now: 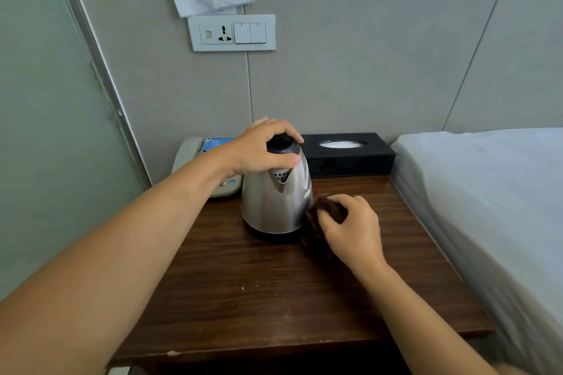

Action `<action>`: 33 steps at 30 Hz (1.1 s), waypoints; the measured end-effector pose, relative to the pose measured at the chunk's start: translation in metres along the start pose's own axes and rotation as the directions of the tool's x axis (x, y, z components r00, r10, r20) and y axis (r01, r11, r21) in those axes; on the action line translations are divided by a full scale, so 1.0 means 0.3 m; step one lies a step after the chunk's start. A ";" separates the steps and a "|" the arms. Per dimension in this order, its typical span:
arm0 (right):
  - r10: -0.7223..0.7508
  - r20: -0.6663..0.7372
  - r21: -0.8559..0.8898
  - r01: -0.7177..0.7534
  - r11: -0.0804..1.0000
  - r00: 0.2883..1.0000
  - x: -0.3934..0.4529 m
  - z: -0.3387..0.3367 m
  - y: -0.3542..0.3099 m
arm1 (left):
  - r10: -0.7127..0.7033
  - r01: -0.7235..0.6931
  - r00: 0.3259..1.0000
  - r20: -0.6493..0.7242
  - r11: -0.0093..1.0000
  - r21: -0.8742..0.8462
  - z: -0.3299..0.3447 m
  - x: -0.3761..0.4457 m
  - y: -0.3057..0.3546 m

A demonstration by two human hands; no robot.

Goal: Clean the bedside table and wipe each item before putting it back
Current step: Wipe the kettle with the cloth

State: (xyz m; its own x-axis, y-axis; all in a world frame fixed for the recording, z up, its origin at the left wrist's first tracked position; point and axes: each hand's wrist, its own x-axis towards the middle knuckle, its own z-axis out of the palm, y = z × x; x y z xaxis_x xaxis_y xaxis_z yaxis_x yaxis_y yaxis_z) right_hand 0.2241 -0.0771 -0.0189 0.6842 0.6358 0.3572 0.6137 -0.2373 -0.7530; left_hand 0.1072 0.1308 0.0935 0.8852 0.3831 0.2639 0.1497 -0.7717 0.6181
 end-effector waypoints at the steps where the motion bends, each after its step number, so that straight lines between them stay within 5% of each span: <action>1: -0.012 -0.023 0.046 0.013 0.999 1.000 0.001 -0.013 0.006 | 0.003 0.000 0.999 0.055 0.999 -0.041 -0.010 0.001 0.007; 6: -0.041 -0.062 0.242 0.055 0.969 0.997 -0.014 -0.061 0.033 | -0.044 0.044 0.958 0.283 0.999 0.008 -0.077 0.012 0.063; 10: -0.125 -0.128 0.341 0.162 0.926 0.984 0.023 -0.090 -0.004 | -0.099 0.076 0.964 0.246 0.992 0.104 -0.062 -0.014 0.081; 21: -0.405 -0.089 0.064 0.411 0.909 0.910 0.083 0.068 -0.104 | -0.142 0.123 0.948 0.284 0.989 0.087 -0.056 -0.035 0.048; 26: -0.597 -0.037 -0.088 0.593 0.801 0.801 0.063 0.038 -0.112 | -0.107 0.105 0.953 0.283 0.994 0.022 -0.055 -0.037 0.037; 30: -0.487 -0.183 0.011 0.497 0.868 0.854 0.146 0.024 -0.143 | -0.082 0.075 0.949 0.305 0.997 0.035 -0.056 -0.035 0.044; 33: -0.534 -0.150 0.012 0.542 0.840 0.832 0.099 0.044 -0.119 | -0.098 0.087 0.949 0.300 0.995 0.049 -0.062 -0.036 0.047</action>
State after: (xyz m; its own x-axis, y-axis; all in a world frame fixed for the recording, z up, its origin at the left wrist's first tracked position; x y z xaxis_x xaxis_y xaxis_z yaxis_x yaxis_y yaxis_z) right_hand 0.2173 -0.0400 0.0113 0.3001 0.5458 0.7824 0.8818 0.1542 -0.4458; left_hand 0.0916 0.1253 0.1130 0.9574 0.2870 -0.0318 0.2477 -0.7595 0.6015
